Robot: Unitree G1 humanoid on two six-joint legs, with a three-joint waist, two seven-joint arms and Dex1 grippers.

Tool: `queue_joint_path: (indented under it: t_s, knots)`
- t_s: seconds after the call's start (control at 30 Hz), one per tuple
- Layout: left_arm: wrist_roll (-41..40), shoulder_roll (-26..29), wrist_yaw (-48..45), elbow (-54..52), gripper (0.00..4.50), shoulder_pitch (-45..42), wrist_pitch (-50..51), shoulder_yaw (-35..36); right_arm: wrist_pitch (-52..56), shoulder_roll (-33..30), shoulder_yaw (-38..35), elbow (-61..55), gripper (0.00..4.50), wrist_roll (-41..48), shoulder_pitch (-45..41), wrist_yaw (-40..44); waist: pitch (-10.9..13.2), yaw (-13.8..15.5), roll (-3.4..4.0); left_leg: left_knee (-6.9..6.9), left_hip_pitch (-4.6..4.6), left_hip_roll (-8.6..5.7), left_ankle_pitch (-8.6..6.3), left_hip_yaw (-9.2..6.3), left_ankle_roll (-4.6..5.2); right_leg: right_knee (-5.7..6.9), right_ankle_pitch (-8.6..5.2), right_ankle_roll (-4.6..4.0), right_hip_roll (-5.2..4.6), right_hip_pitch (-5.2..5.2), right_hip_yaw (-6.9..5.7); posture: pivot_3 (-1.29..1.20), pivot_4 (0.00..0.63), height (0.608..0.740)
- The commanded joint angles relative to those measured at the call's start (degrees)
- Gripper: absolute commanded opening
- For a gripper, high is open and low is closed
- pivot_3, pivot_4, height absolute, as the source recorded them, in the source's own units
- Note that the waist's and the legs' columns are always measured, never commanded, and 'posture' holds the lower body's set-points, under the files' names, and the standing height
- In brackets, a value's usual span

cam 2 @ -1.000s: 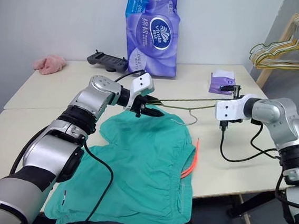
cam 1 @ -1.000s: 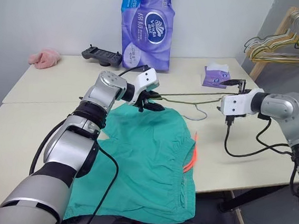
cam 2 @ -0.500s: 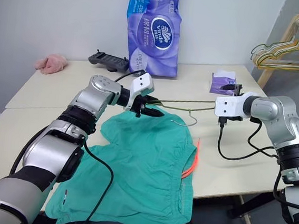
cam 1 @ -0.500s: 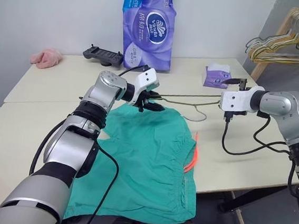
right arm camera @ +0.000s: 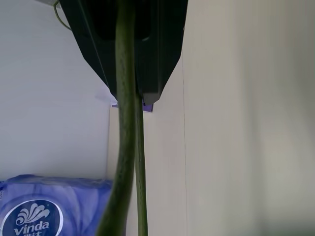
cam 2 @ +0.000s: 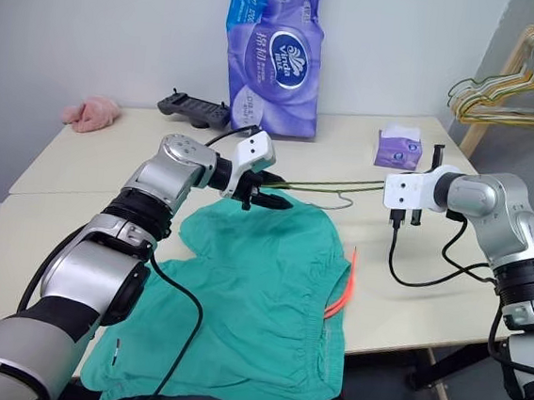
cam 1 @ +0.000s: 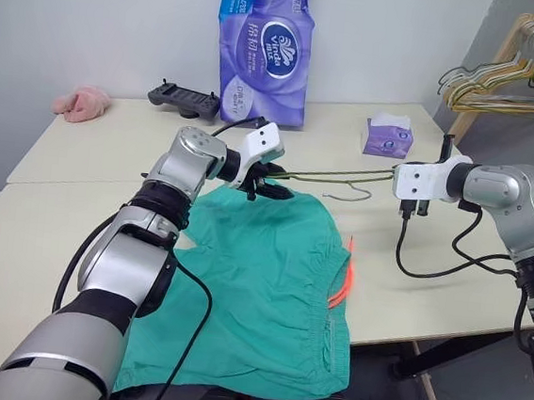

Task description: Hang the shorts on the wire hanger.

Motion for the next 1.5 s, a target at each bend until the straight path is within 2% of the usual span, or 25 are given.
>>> queue_joint_path:
  t_s: [0.03,0.07,0.33,0.6,0.77,0.83,0.93,1.1,1.23,1.33,1.4,1.5]
  knots:
    - [0.40,0.50,0.64,-1.71,2.17,-0.50,-4.15,0.93,-0.76,-0.54,-1.70,-2.45,0.02,0.60,-0.11,-0.04,0.00,0.01,0.00,0.00,0.00,0.00,0.00,0.00,0.00,0.00,0.00,0.00,0.00,0.00,0.00,0.02,0.024,0.740]
    - [0.35,0.46,0.74,-1.56,2.17,-0.43,-5.21,1.06,-0.65,-0.52,-1.79,-2.63,0.02,0.62,-0.08,-0.01,0.00,0.02,0.00,0.00,0.00,0.00,0.00,0.00,0.00,0.00,0.00,0.00,0.00,0.00,0.00,0.02,0.024,0.740]
    - [0.12,0.45,1.98,1.01,4.47,-1.76,-5.80,2.49,0.13,-0.15,-2.47,-3.78,0.00,0.76,0.08,0.01,0.00,0.03,0.00,0.00,0.00,0.00,0.00,0.00,0.00,0.00,0.00,0.00,0.00,0.00,-0.01,0.02,0.021,0.740]
    - [-1.28,4.28,-0.45,1.53,4.49,-3.42,-6.24,4.37,2.99,-1.37,-3.87,-4.85,0.00,3.18,3.86,1.88,0.00,-0.03,0.00,0.00,0.00,0.01,0.00,-0.01,0.00,0.00,0.00,0.00,0.00,0.00,-0.01,0.01,0.024,0.740]
    - [-4.21,7.38,-3.20,-1.70,4.49,-2.69,-6.74,7.64,4.66,-4.74,-5.86,-3.30,0.00,5.20,7.27,3.46,0.01,0.01,-0.02,0.00,-0.01,0.00,-0.01,-0.01,0.01,-0.01,0.00,0.00,0.00,0.00,-0.02,0.01,0.033,0.740]
    - [-6.33,8.13,-5.09,-4.56,4.49,-1.58,-5.96,8.88,8.38,-5.45,-7.57,-3.46,0.00,7.98,8.73,5.50,0.02,0.08,-0.03,0.02,-0.02,0.00,-0.01,0.00,0.01,-0.01,0.00,0.01,0.00,0.00,-0.02,0.01,0.037,0.740]
    - [-10.04,8.10,-6.16,-11.17,4.49,1.61,-2.21,10.79,19.97,-5.59,-11.09,-5.34,0.00,14.51,11.67,10.76,0.01,0.05,-0.05,0.01,-0.02,0.01,-0.02,-0.01,0.03,-0.02,0.00,0.01,-0.01,0.00,-0.03,0.01,0.042,0.740]
    - [-15.59,9.05,-8.91,-29.54,4.49,12.25,5.08,10.65,39.12,-6.00,-15.19,-11.06,0.00,23.09,16.62,17.41,0.00,0.01,-0.02,0.02,0.09,0.04,-0.02,0.00,0.04,0.06,0.00,0.01,-0.01,0.06,0.00,0.01,0.048,0.740]
    - [-19.15,7.53,-5.14,-39.24,4.49,18.21,7.87,12.32,52.23,-7.70,-15.83,-16.71,0.00,27.89,20.46,20.77,0.01,0.02,-0.03,0.02,0.07,0.08,-0.03,-0.05,0.04,0.14,0.00,0.00,-0.01,0.00,-0.02,0.01,0.056,0.740]
    - [-20.99,5.17,0.17,-49.97,4.49,27.71,8.63,12.43,71.24,-10.71,-18.89,-26.85,0.00,38.95,27.99,26.40,-0.03,0.48,0.03,0.02,0.09,0.06,-0.04,-0.09,0.06,0.11,-0.01,0.01,-0.03,0.05,-0.05,0.01,0.063,0.740]
    - [-22.68,5.12,1.78,-56.43,4.49,33.24,11.04,12.12,78.58,-13.17,-20.78,-32.33,0.00,44.52,32.84,28.53,-0.03,0.85,0.03,0.03,0.14,0.09,-0.18,-0.10,0.26,0.08,-0.01,0.02,-0.17,0.25,-0.05,0.01,0.065,0.740]
    - [-24.24,5.16,5.11,-65.78,4.49,45.01,12.11,12.47,91.57,-16.85,-26.79,-41.23,0.00,56.20,44.69,33.26,0.01,1.19,0.00,0.06,0.30,0.09,-0.18,-0.08,0.27,0.06,-0.03,0.05,-0.18,0.25,-0.05,0.00,0.074,0.740]
